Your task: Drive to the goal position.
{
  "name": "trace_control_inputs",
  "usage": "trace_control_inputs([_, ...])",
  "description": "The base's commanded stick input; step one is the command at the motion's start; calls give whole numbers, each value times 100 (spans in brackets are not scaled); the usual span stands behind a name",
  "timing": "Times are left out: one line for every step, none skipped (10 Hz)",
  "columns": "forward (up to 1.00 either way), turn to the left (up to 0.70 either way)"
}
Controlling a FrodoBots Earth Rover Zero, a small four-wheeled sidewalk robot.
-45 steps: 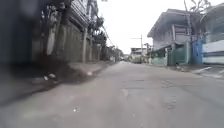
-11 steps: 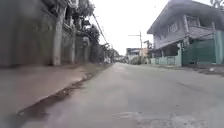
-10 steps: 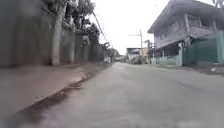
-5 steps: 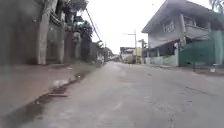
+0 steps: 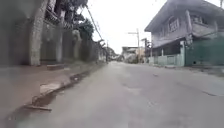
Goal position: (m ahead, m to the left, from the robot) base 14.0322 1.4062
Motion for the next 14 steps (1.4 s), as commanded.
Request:
trace_control_inputs([100,-2])
trace_control_inputs([100,-2])
trace_control_inputs([100,-3])
trace_control_inputs([100,-14])
trace_control_inputs([100,-32])
trace_control_inputs([100,-39])
trace_control_inputs([100,-30])
trace_control_inputs([100,-12])
trace_control_inputs([100,0])
trace_control_inputs([100,0])
trace_control_inputs([100,0])
trace_control_inputs([100,0])
trace_control_inputs([100,0])
trace_control_inputs([100,0])
